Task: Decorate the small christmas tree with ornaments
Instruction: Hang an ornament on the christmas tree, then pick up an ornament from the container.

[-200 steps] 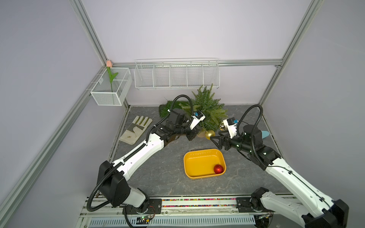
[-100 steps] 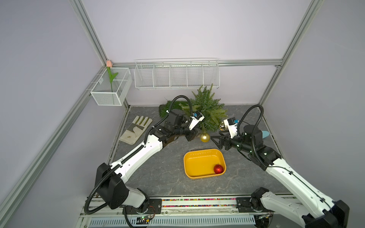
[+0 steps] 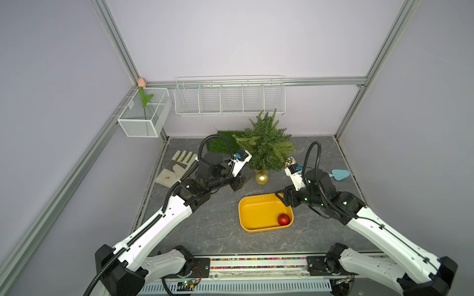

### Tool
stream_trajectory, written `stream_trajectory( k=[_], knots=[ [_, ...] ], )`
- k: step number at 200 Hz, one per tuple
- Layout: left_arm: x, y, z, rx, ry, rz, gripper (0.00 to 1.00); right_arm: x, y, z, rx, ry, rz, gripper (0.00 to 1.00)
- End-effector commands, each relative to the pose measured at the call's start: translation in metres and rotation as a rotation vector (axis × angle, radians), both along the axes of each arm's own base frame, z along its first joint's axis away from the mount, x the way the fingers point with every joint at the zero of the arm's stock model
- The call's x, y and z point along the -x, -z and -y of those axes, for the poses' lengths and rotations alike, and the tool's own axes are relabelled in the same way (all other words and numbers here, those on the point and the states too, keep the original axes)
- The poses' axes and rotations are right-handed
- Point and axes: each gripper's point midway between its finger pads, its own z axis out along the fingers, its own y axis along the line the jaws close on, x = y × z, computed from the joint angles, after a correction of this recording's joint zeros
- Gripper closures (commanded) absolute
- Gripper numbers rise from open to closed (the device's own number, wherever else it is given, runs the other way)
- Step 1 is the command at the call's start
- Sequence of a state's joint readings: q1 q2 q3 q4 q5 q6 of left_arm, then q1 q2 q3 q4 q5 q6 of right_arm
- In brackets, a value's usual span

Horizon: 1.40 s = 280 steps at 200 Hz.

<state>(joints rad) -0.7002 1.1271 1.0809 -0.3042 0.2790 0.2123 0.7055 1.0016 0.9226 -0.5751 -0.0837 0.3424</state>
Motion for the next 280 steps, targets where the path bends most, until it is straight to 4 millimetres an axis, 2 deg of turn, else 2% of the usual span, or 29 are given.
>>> stream_trajectory(
  k=[1, 53, 95, 115, 139, 144, 165, 201, 205, 224, 247, 280],
  knots=[
    [-0.006, -0.006, -0.012, 0.035, -0.077, 0.022, 0.45, 0.019, 0.048, 0.01, 0.121, 0.072, -0.186, 0.34],
    [-0.002, -0.003, -0.024, 0.045, -0.122, 0.037, 0.43, 0.031, 0.114, 0.005, 0.352, 0.182, -0.338, 0.34],
    [0.004, -0.001, -0.028, 0.051, -0.117, 0.044, 0.41, 0.038, 0.144, 0.032, 0.589, 0.259, -0.352, 0.28],
    [0.004, 0.0, -0.026, 0.052, -0.109, 0.036, 0.41, 0.04, 0.158, 0.029, 0.597, 0.245, -0.367, 0.26],
    [0.004, -0.001, -0.025, 0.052, -0.103, 0.036, 0.41, 0.034, 0.165, 0.009, 0.531, 0.213, -0.369, 0.26],
    [0.004, 0.0, -0.025, 0.05, -0.103, 0.034, 0.41, 0.039, 0.175, 0.013, 0.545, 0.209, -0.384, 0.26],
    [0.005, -0.002, -0.026, 0.053, -0.105, 0.039, 0.41, 0.035, 0.18, 0.007, 0.547, 0.203, -0.385, 0.28],
    [0.004, -0.001, -0.026, 0.051, -0.107, 0.034, 0.41, 0.033, 0.173, 0.011, 0.558, 0.202, -0.359, 0.38],
    [0.004, -0.001, -0.025, 0.05, -0.105, 0.032, 0.41, 0.028, 0.164, 0.004, 0.532, 0.201, -0.342, 0.4],
    [0.002, 0.0, -0.024, 0.049, -0.105, 0.032, 0.41, 0.026, 0.148, 0.004, 0.505, 0.199, -0.314, 0.45],
    [0.001, -0.004, -0.022, 0.053, -0.101, 0.035, 0.41, 0.022, 0.119, 0.005, 0.455, 0.197, -0.253, 0.46],
    [0.005, -0.02, -0.014, 0.084, -0.052, 0.052, 0.41, 0.018, 0.072, -0.001, 0.327, 0.141, -0.151, 0.46]
  ],
)
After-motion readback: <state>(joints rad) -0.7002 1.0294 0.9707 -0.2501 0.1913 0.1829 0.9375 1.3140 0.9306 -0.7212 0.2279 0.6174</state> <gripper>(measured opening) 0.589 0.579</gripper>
